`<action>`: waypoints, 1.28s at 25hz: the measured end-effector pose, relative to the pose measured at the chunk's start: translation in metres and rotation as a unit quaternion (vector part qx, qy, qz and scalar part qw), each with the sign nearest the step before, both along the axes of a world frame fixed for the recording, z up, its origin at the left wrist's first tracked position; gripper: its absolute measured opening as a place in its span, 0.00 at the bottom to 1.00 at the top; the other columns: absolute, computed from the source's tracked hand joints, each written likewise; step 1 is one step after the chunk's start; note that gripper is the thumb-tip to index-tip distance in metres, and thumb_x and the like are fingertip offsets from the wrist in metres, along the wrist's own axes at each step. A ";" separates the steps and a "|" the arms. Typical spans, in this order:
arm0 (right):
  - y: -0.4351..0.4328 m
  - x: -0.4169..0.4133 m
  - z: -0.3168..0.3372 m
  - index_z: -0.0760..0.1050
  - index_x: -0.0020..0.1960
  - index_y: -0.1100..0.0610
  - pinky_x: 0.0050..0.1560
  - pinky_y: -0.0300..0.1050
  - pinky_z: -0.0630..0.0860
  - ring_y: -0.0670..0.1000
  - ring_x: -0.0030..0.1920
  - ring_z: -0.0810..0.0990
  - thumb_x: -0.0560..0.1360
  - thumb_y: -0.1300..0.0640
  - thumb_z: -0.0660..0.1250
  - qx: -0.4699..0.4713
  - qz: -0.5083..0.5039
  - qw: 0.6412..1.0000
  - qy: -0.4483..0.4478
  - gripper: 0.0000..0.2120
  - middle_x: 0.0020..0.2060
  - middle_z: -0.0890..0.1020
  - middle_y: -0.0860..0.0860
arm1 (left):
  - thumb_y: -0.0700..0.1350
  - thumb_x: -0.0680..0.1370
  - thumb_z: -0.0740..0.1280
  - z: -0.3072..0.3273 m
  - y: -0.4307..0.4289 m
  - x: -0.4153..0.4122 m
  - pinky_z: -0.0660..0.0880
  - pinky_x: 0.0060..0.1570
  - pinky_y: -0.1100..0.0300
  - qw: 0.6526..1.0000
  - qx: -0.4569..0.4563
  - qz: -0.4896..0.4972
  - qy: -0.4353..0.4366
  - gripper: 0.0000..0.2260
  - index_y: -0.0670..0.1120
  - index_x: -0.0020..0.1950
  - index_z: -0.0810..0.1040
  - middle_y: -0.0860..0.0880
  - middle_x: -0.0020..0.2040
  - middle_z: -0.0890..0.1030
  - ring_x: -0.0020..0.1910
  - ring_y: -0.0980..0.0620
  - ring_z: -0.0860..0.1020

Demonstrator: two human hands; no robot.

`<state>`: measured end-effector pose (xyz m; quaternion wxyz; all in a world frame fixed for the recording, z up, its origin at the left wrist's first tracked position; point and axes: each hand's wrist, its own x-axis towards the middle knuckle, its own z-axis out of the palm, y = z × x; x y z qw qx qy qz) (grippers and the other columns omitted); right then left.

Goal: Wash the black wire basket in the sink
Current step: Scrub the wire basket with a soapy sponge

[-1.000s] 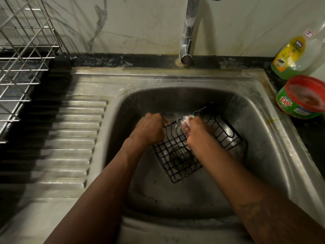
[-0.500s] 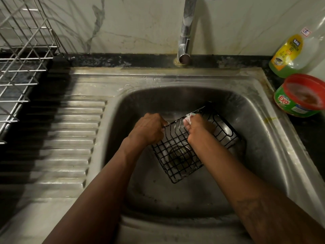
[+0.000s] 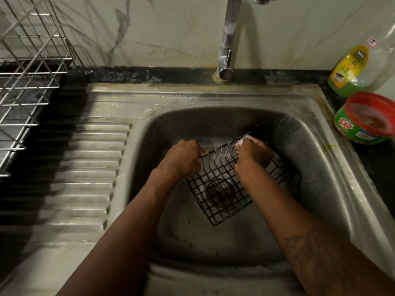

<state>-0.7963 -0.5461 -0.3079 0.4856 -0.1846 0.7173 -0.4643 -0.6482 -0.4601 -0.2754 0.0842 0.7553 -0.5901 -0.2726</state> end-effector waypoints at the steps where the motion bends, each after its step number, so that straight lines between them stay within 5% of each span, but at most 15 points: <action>1: 0.001 -0.002 -0.006 0.83 0.44 0.53 0.38 0.43 0.85 0.48 0.37 0.86 0.73 0.66 0.72 0.009 0.001 1.000 -0.002 0.08 0.41 0.86 0.53 | 0.41 0.79 0.68 0.000 0.000 0.000 0.81 0.52 0.54 1.000 -0.001 -0.003 -0.003 0.15 0.52 0.65 0.80 0.51 0.57 0.82 0.48 0.52 0.80; 5: 0.007 -0.010 -0.025 0.83 0.45 0.56 0.34 0.41 0.82 0.48 0.35 0.85 0.72 0.67 0.73 0.057 0.029 0.997 0.034 0.07 0.40 0.86 0.54 | 0.42 0.79 0.68 0.000 0.001 -0.001 0.80 0.54 0.53 1.000 -0.005 -0.020 -0.011 0.16 0.52 0.66 0.79 0.50 0.59 0.82 0.51 0.51 0.80; 10: -0.003 0.003 -0.006 0.82 0.39 0.49 0.39 0.45 0.85 0.50 0.40 0.87 0.73 0.65 0.68 -0.029 -0.023 0.999 0.027 0.12 0.39 0.85 0.50 | 0.41 0.79 0.67 0.002 0.002 -0.001 0.79 0.56 0.54 1.000 -0.003 -0.021 -0.007 0.16 0.51 0.66 0.80 0.51 0.61 0.82 0.53 0.52 0.80; 13: 0.006 0.005 0.002 0.83 0.44 0.51 0.44 0.46 0.85 0.51 0.45 0.86 0.73 0.66 0.66 -0.091 0.028 0.991 0.097 0.12 0.43 0.85 0.51 | 0.40 0.79 0.67 0.005 0.002 -0.002 0.79 0.56 0.54 1.000 -0.001 -0.017 -0.003 0.17 0.52 0.66 0.79 0.50 0.61 0.82 0.52 0.51 0.80; 16: 0.022 0.008 0.009 0.82 0.52 0.57 0.40 0.34 0.79 0.49 0.46 0.83 0.72 0.69 0.66 -0.173 0.144 0.957 0.181 0.13 0.46 0.84 0.51 | 0.39 0.78 0.67 0.008 0.003 -0.005 0.80 0.52 0.55 1.000 0.002 -0.010 -0.010 0.19 0.53 0.67 0.78 0.50 0.59 0.81 0.49 0.52 0.78; 18: 0.034 0.014 0.013 0.81 0.54 0.57 0.39 0.35 0.80 0.48 0.45 0.83 0.73 0.69 0.70 -0.204 0.264 0.917 0.218 0.13 0.44 0.82 0.49 | 0.39 0.77 0.67 0.009 0.004 -0.005 0.77 0.44 0.60 0.999 -0.001 -0.016 -0.028 0.19 0.54 0.66 0.79 0.52 0.53 0.80 0.44 0.54 0.76; 23: 0.047 0.024 0.014 0.84 0.52 0.56 0.36 0.28 0.77 0.42 0.42 0.83 0.73 0.65 0.75 -0.237 0.449 0.827 0.243 0.10 0.43 0.85 0.47 | 0.42 0.75 0.69 0.013 0.004 -0.003 0.66 0.30 0.63 0.996 -0.006 -0.006 -0.090 0.05 0.51 0.46 0.77 0.52 0.41 0.78 0.35 0.56 0.74; 27: 0.038 0.013 0.015 0.83 0.55 0.56 0.39 0.32 0.77 0.45 0.46 0.80 0.76 0.63 0.72 -0.284 0.420 0.792 0.339 0.09 0.48 0.82 0.48 | 0.45 0.75 0.69 0.010 0.003 -0.002 0.72 0.35 0.60 0.996 -0.010 0.024 -0.081 0.06 0.52 0.51 0.81 0.52 0.44 0.81 0.38 0.54 0.77; 32: 0.007 -0.010 0.002 0.81 0.54 0.55 0.43 0.47 0.84 0.51 0.49 0.82 0.77 0.64 0.70 -0.255 0.255 0.863 0.355 0.08 0.49 0.83 0.52 | 0.47 0.73 0.69 0.012 0.005 0.001 0.76 0.43 0.59 0.998 -0.006 0.040 -0.057 0.12 0.56 0.55 0.83 0.55 0.50 0.84 0.44 0.55 0.79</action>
